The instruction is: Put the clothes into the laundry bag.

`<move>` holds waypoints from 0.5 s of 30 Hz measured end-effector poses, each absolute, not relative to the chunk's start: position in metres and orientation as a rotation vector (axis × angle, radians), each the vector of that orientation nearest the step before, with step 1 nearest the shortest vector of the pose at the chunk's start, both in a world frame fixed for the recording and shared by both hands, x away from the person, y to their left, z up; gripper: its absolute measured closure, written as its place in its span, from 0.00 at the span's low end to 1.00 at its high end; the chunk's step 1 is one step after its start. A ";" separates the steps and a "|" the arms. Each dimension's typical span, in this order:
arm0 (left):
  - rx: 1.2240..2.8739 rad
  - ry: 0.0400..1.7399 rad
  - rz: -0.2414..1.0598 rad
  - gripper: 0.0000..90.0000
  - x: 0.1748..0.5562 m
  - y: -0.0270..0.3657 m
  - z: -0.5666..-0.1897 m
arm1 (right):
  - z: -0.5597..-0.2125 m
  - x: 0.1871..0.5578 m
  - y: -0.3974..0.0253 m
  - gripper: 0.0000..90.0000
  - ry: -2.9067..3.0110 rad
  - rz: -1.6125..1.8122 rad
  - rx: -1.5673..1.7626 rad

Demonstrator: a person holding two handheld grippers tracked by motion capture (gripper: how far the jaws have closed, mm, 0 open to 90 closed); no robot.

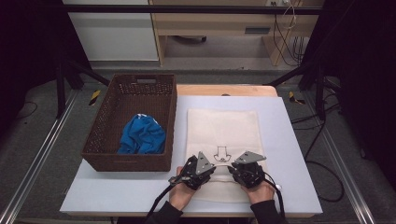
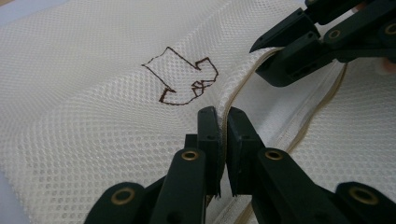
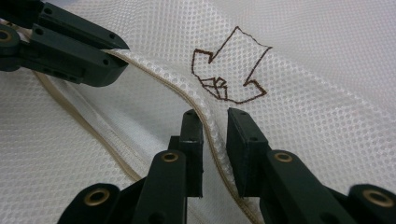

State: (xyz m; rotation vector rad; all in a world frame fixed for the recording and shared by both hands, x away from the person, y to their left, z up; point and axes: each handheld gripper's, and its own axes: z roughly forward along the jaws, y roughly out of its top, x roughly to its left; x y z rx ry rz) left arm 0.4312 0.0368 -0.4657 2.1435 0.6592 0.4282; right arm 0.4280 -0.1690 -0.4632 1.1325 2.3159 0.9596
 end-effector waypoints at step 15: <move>2.065 0.635 0.343 0.79 0.397 0.054 -0.451 | -0.457 0.426 -0.173 0.97 2.274 1.007 1.148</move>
